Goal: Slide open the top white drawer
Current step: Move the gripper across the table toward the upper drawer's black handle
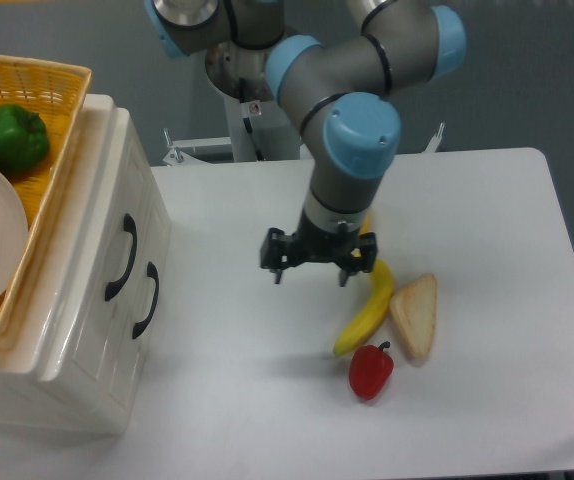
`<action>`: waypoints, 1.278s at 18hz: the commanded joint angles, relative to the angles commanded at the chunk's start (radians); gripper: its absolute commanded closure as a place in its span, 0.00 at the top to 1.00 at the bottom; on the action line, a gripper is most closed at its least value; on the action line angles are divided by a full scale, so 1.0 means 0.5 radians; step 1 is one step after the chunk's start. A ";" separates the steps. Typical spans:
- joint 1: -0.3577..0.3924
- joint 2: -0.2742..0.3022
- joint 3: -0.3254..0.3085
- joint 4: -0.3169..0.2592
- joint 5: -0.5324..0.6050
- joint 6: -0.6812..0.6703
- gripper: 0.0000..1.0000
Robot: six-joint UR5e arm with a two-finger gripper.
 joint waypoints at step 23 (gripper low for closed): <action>-0.123 0.092 0.006 -0.258 -0.340 -0.184 1.00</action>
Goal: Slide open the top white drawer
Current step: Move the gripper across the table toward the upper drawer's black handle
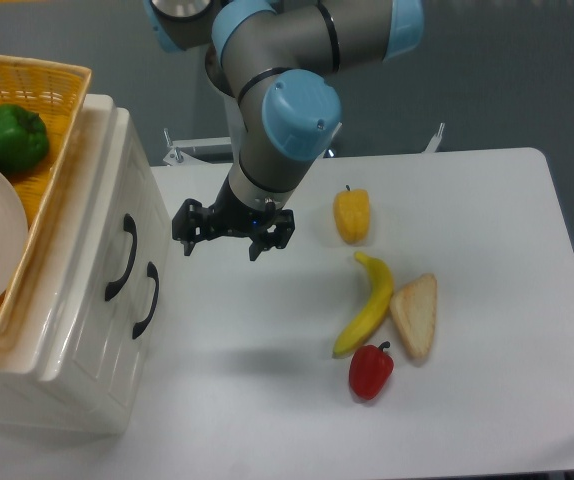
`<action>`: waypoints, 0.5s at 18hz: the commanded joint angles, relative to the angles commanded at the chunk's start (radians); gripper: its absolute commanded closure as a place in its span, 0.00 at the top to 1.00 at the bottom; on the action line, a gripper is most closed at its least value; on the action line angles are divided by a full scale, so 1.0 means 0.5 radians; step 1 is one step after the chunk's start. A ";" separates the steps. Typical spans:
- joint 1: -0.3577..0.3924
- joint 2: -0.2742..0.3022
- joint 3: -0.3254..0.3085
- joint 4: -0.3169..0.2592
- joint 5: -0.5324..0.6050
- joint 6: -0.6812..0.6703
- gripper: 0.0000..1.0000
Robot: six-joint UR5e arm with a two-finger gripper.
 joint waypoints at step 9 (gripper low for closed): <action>-0.120 -0.021 0.003 0.012 -0.031 0.009 1.00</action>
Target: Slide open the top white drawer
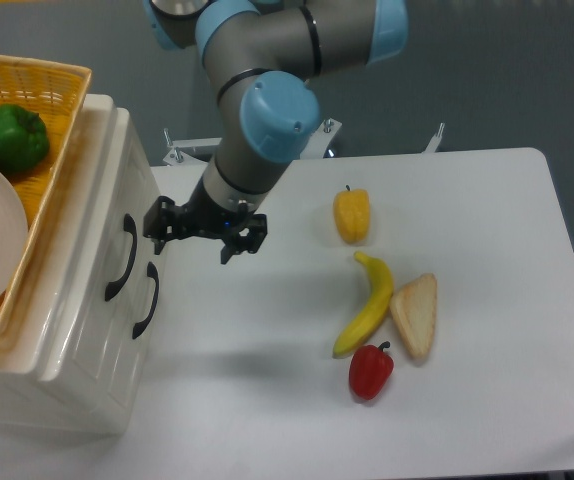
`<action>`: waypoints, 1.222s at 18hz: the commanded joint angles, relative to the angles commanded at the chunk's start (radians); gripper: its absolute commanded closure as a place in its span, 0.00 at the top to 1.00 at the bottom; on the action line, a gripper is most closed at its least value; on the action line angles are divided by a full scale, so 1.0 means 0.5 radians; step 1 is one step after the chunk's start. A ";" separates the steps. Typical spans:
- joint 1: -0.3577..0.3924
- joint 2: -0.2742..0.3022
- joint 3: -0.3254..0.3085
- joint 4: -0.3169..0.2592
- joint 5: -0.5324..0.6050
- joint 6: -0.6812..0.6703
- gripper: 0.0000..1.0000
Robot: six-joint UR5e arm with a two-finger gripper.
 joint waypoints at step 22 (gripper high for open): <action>-0.058 -0.031 -0.037 0.009 -0.037 0.000 1.00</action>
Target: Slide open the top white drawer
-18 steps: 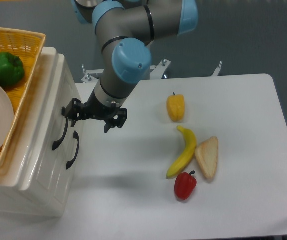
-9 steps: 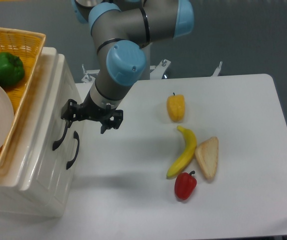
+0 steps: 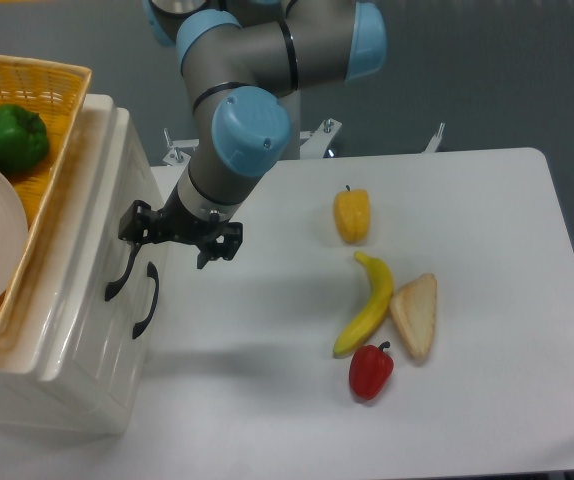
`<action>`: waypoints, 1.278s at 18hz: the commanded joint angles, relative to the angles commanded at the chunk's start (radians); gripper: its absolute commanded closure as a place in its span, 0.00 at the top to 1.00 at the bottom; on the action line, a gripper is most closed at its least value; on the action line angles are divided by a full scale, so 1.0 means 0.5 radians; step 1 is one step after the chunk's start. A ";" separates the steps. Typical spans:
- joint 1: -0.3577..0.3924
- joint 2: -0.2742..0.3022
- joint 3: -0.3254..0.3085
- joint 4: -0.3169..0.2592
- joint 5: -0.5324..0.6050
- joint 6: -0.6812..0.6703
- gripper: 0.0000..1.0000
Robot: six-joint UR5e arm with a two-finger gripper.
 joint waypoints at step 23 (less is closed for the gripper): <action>-0.028 -0.034 -0.018 0.003 0.009 0.006 1.00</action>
